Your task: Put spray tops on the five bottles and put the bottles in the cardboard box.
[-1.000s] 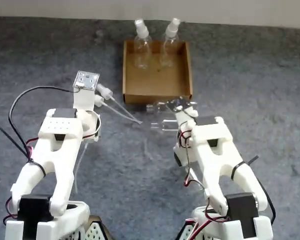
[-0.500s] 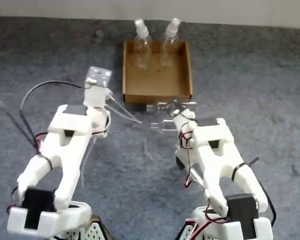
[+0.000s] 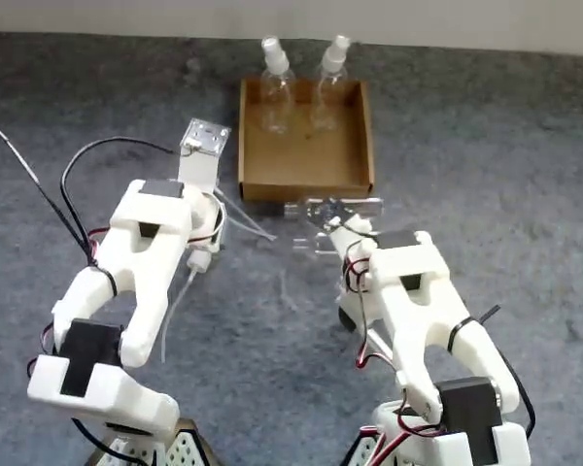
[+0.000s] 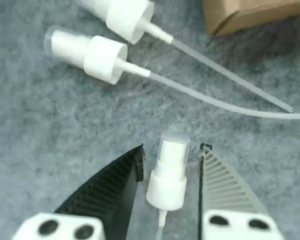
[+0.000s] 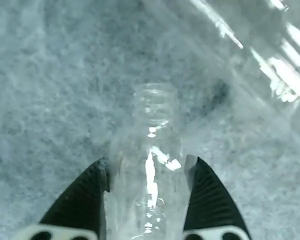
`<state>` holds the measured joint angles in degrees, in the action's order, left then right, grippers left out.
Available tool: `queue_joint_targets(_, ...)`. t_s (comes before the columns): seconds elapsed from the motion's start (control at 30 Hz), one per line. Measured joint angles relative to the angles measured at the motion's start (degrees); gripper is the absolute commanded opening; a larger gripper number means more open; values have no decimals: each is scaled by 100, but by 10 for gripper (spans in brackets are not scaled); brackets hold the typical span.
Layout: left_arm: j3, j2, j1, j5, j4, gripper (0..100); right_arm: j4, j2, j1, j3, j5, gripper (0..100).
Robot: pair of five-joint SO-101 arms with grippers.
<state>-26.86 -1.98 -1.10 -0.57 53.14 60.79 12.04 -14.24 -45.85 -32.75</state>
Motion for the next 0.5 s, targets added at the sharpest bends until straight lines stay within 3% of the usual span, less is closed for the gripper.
queue_joint_targets(0.3, -580, 0, 0, -545, -563, 124, 0, 0, 0, 0, 0, 3)
queue_joint_targets(0.5, -703, 0, 0, -545, -598, 5, 0, 0, 0, 0, 0, 3)
